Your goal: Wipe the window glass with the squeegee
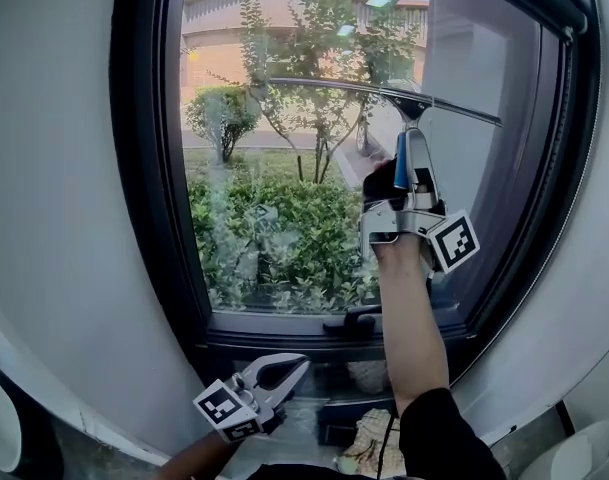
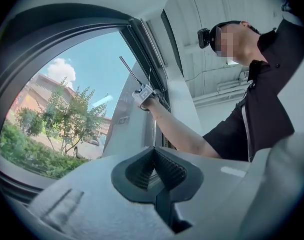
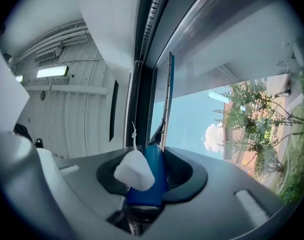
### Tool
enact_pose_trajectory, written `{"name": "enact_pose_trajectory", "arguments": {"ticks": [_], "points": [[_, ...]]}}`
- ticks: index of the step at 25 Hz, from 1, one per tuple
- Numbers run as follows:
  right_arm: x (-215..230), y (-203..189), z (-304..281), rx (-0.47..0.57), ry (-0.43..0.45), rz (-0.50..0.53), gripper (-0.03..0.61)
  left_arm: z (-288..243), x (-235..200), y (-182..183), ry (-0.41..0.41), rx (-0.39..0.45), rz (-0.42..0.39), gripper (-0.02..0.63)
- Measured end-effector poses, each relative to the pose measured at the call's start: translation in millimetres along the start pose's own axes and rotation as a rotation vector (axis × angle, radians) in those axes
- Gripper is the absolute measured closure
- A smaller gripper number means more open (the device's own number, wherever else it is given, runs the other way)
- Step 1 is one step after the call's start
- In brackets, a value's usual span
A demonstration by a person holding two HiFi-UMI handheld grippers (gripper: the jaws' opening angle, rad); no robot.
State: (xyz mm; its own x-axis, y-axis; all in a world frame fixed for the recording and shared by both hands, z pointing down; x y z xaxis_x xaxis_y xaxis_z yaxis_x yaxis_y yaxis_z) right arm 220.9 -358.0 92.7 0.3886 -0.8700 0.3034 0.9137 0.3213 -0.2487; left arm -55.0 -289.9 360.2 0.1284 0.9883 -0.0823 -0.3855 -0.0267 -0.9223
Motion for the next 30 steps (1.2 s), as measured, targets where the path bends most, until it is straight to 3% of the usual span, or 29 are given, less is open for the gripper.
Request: {"name": "enact_pose_trajectory", "arguments": {"ticks": [7,17,22,30], "points": [[1.1,-0.2,1.8,0.004,-0.032,-0.010,0.445,-3.8,1.6,5.8,-0.023,0.018,0.016,0.618],[5.2,-0.3,6.3,0.004,-0.071,-0.022,0.445,-2.8,4.7,10.4,-0.010,-0.027,0.039,0.618],[1.0,-2.7,35.1,-0.009,-0.074,-0.023,0.445,6.2,18.0,-11.9,-0.006,-0.032,0.048,0.618],[4.9,-5.3,47.4,-0.010,-0.076,-0.021,0.445,-2.7,20.3,-14.5,-0.009,-0.043,0.041,0.618]]}}
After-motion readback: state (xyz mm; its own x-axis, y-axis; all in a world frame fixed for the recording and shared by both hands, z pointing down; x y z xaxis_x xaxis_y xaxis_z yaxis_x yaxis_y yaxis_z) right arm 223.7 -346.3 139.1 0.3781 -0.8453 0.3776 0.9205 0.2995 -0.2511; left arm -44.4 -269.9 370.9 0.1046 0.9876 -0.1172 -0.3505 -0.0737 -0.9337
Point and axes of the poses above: the fingertips, and each gripper's own axes: z backward along the fingers, x to its right, y out of its top, the point moved 10 cm from there along z, backward along the fingers, and after that the axes turned 2 degrees about x, right-handed, at the moved point
